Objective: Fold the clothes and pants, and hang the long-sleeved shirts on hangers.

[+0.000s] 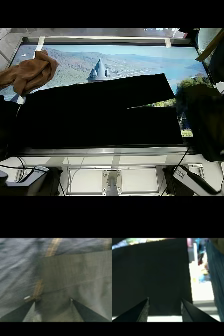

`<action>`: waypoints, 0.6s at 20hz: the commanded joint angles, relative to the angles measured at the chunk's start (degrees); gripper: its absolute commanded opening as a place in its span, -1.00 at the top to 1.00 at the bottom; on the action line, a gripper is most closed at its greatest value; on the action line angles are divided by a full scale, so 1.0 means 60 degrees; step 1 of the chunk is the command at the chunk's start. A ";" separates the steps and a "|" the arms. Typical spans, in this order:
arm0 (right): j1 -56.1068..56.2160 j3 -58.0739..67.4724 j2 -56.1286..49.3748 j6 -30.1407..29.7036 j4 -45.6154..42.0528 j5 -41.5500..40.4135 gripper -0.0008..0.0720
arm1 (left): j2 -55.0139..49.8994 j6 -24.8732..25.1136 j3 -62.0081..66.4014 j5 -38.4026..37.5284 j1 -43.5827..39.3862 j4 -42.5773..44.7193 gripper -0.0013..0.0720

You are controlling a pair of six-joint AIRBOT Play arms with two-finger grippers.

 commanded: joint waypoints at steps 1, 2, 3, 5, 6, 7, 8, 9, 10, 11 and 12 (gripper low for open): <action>-0.0004 -0.1020 0.1683 0.0055 -0.0736 -0.0474 -0.20 | -0.0605 0.1118 -0.0025 0.0361 0.0033 -0.1708 -0.44; -0.0004 -0.1020 0.1971 0.0058 -0.0816 -0.0517 -0.20 | -0.0648 0.1118 -0.0025 0.0408 0.0033 -0.1679 -0.38; -0.0004 -0.1020 0.2218 0.0138 -0.0889 -0.0535 -0.19 | -0.0670 0.1118 -0.0025 0.0408 0.0033 -0.1679 -0.16; -0.0004 -0.1020 0.2554 0.0448 -0.1122 -0.0430 -0.19 | -0.0637 0.1220 0.0022 0.0393 0.0033 -0.1679 0.92; -0.0004 -0.1020 0.2652 0.0470 -0.1308 -0.0273 -0.19 | -0.0597 0.1366 0.0113 0.0291 0.0033 -0.1679 0.93; -0.0004 -0.1027 0.2685 0.0484 -0.1545 0.0025 -0.07 | -0.0554 0.1399 0.0233 0.0233 0.0033 -0.1683 0.93; -0.0015 -0.1086 0.2677 0.0495 -0.1814 0.0313 -0.03 | -0.0492 0.1399 0.0335 0.0215 0.0033 -0.1683 0.93; -0.0168 -0.1253 0.2652 0.0645 -0.1905 0.0546 -0.03 | -0.0419 0.1399 0.0430 0.0186 0.0029 -0.1690 0.93; -0.0503 -0.1577 0.2554 0.0845 -0.1883 0.0739 -0.03 | -0.0328 0.1402 0.0488 0.0182 0.0029 -0.1690 0.93; -0.0965 -0.2029 0.2412 0.0925 -0.1592 0.0754 -0.03 | -0.0237 0.1402 0.0499 0.0186 0.0029 -0.1687 0.93; -0.1483 -0.2484 0.2208 0.0925 -0.0933 0.0729 -0.03 | -0.0178 0.1406 0.0499 0.0186 0.0029 -0.1683 0.93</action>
